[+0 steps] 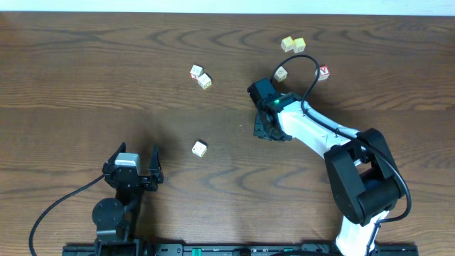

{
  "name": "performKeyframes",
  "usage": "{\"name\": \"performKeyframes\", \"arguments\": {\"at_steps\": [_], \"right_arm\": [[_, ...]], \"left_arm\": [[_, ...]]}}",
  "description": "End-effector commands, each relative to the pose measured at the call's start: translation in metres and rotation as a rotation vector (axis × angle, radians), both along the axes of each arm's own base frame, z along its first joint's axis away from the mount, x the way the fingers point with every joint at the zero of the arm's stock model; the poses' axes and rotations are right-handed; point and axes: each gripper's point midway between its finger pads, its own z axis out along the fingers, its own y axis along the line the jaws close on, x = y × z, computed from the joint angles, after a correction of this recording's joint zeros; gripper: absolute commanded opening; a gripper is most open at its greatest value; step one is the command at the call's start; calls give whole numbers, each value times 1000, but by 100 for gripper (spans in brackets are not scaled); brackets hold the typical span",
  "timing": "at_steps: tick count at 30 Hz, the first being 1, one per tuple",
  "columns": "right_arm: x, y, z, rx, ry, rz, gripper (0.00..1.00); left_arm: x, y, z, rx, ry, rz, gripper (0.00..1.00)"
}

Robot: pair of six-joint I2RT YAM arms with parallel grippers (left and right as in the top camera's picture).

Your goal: Lift 4 blocks

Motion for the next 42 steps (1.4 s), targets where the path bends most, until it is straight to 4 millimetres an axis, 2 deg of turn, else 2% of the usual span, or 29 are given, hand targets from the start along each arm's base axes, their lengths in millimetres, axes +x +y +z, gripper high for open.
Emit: {"name": "performKeyframes", "arguments": {"at_steps": [1, 10, 15, 20, 25, 26, 27, 30, 34, 39, 42], "right_arm": [[-3, -4, -4, -13, 20, 33, 31], [3, -1, 2, -15, 7, 105, 46], [11, 2, 28, -13, -28, 130, 52], [18, 2, 69, -12, -78, 146, 56], [16, 8, 105, 37, -135, 189, 74], [16, 6, 113, 44, -153, 184, 81], [17, 1, 120, 46, -167, 173, 99], [20, -30, 146, 53, -212, 90, 99], [14, -104, 178, 37, -238, -91, 99], [-5, -186, 185, 32, -196, -323, 99], [-7, -209, 183, 23, -192, -391, 99]], "left_arm": [[-2, -6, -15, -7, 47, -32, 77], [-2, -6, -15, -6, 47, -32, 77], [-2, -6, -15, -7, 47, -32, 77], [-2, -6, -15, -7, 47, -32, 77], [-2, -6, -15, -7, 47, -32, 77], [-2, -6, -15, -7, 47, -32, 77], [-2, -6, -15, -7, 47, -32, 77], [-2, -6, -15, -6, 47, -32, 77], [-2, -6, -15, -6, 47, -32, 77], [-2, -6, -15, -6, 47, -32, 77], [-2, -6, -15, -7, 47, -32, 77]]}}
